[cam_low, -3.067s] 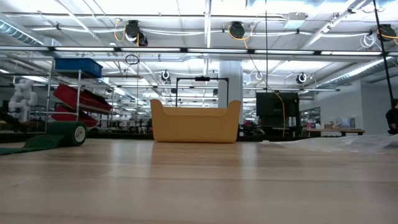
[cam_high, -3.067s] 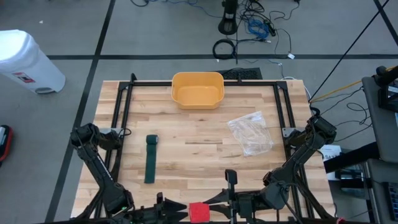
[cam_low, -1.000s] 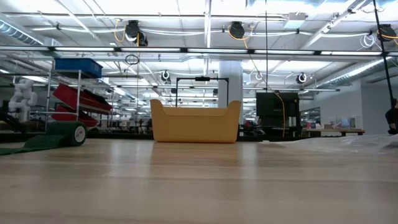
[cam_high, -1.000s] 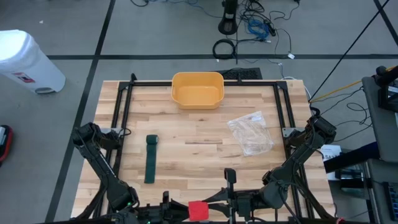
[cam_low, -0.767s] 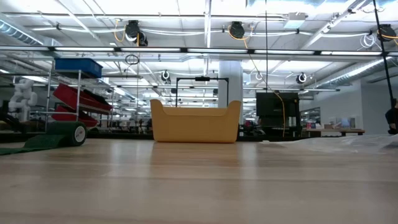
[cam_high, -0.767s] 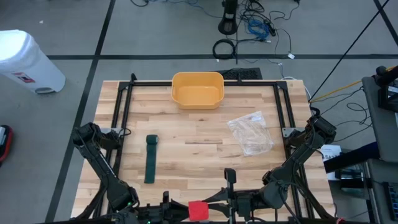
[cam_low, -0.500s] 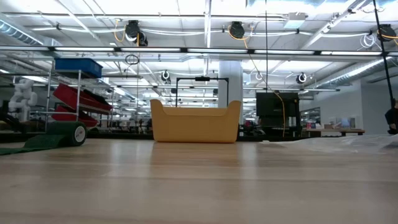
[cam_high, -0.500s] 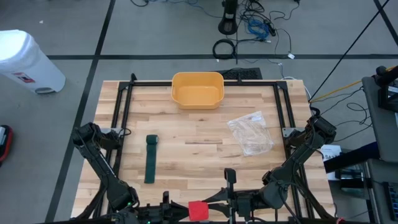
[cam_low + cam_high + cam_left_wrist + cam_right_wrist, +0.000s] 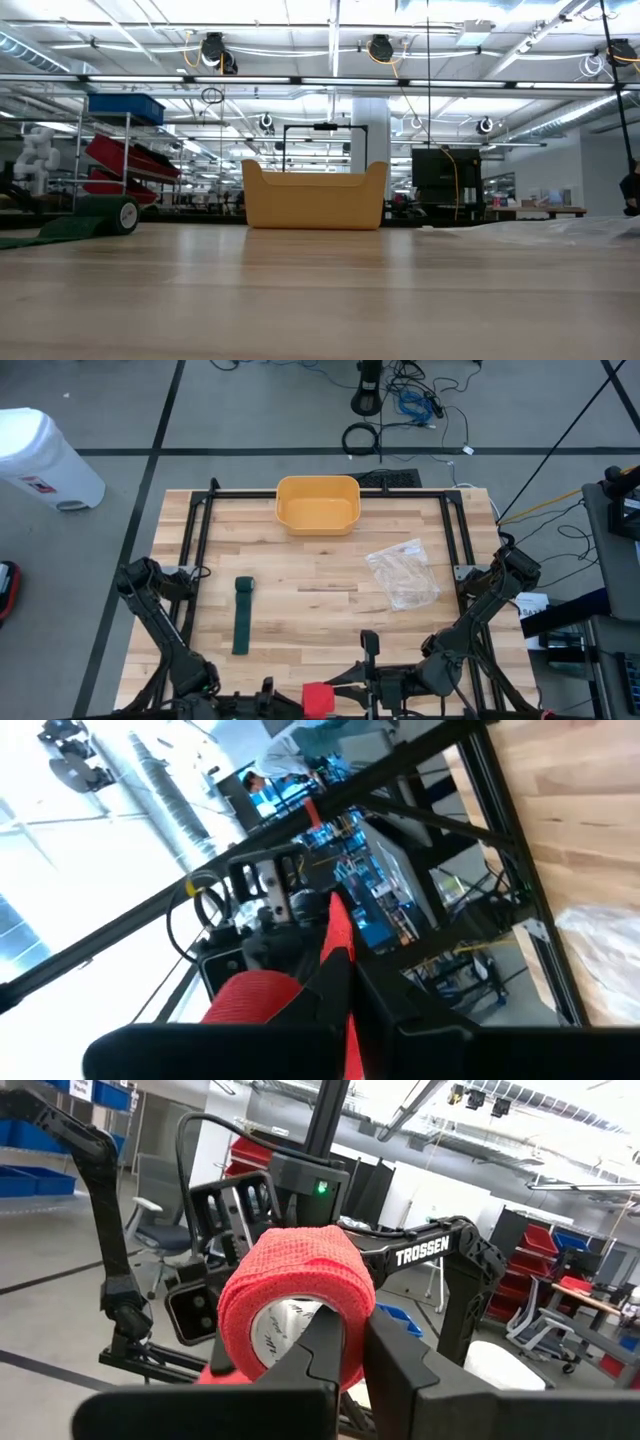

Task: Roll bandage
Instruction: Roll the red bandage

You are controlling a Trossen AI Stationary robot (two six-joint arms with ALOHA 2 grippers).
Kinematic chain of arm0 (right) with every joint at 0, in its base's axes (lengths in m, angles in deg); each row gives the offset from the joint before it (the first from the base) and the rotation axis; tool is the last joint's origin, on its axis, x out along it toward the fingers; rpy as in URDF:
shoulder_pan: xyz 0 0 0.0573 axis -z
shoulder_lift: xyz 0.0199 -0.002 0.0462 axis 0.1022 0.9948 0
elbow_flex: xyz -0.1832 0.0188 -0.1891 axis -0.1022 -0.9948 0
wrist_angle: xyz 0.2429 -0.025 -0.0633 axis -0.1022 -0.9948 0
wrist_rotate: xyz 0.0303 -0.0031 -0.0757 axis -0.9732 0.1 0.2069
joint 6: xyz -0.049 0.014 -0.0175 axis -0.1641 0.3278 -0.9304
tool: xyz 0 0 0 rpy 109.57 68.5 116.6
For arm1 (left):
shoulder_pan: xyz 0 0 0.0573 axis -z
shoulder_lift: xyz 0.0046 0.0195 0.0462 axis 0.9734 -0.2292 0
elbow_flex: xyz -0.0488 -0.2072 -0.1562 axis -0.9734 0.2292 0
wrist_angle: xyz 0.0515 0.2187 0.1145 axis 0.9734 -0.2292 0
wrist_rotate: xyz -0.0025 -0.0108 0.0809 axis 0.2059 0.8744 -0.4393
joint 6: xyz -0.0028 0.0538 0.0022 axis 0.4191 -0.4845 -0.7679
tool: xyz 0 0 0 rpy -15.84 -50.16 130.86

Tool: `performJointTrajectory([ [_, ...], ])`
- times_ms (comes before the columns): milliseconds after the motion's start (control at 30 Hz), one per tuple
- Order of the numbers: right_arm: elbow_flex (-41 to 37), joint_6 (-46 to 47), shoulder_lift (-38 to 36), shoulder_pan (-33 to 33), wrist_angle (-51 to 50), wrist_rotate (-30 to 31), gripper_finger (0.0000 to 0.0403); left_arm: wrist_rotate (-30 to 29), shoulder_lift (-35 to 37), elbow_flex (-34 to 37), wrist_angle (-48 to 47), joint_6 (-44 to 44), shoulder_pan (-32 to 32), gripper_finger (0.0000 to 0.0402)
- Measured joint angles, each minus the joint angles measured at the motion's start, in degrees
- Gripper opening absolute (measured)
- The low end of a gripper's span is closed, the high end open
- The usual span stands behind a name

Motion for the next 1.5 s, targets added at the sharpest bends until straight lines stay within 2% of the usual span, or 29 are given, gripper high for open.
performJointTrajectory([
  [567, 0.0, 1.85, 0.0, 2.12, -4.51, 0.38, 0.002, 2.38, 0.0, 0.0, 3.26, 2.99, 0.17, 0.001],
  [800, 0.0, 1.71, 0.0, 2.36, -6.18, 4.42, 0.002, 2.08, 0.0, 0.0, 5.53, 3.05, 0.14, 0.001],
  [1200, 0.0, 3.61, 0.0, 2.64, -7.26, 4.6, 0.002, -4.22, -0.04, 0.0, 16.98, 4.67, -0.03, 0.001],
  [1500, 0.02, 5.98, 0.0, 3.62, -9.51, 4.45, 0.002, -8.19, -0.07, 0.04, 21.03, 6.05, -0.43, 0.001],
])
